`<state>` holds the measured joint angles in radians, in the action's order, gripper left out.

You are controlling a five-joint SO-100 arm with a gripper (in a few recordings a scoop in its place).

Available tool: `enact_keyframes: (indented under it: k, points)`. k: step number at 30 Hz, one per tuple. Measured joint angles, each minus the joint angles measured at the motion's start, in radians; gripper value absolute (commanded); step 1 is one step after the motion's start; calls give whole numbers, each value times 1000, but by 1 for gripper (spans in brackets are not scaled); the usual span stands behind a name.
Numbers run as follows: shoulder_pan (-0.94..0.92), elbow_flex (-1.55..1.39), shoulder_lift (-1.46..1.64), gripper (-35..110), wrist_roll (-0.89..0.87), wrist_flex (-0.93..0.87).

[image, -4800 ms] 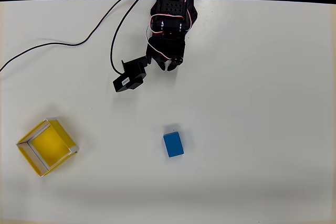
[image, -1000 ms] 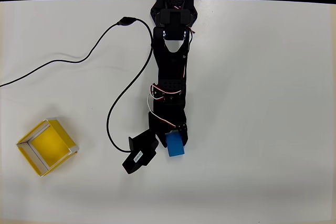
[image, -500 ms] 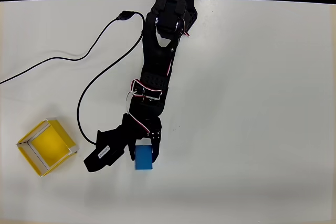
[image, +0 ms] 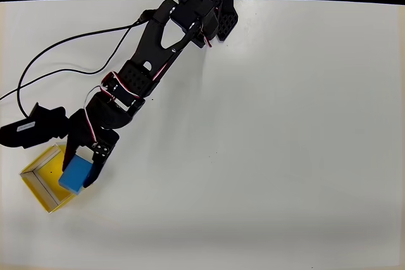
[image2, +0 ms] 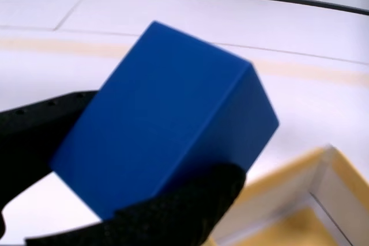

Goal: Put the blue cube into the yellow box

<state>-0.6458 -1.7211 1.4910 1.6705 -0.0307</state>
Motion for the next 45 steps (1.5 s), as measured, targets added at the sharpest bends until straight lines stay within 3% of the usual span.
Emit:
enact_keyframes:
  k: [10,41,45]
  points:
    - [-126,244,-288,14,-40,-3]
    - [-74,479,-672,14,-38,104]
    - [-64,483,-692,21,-44,118]
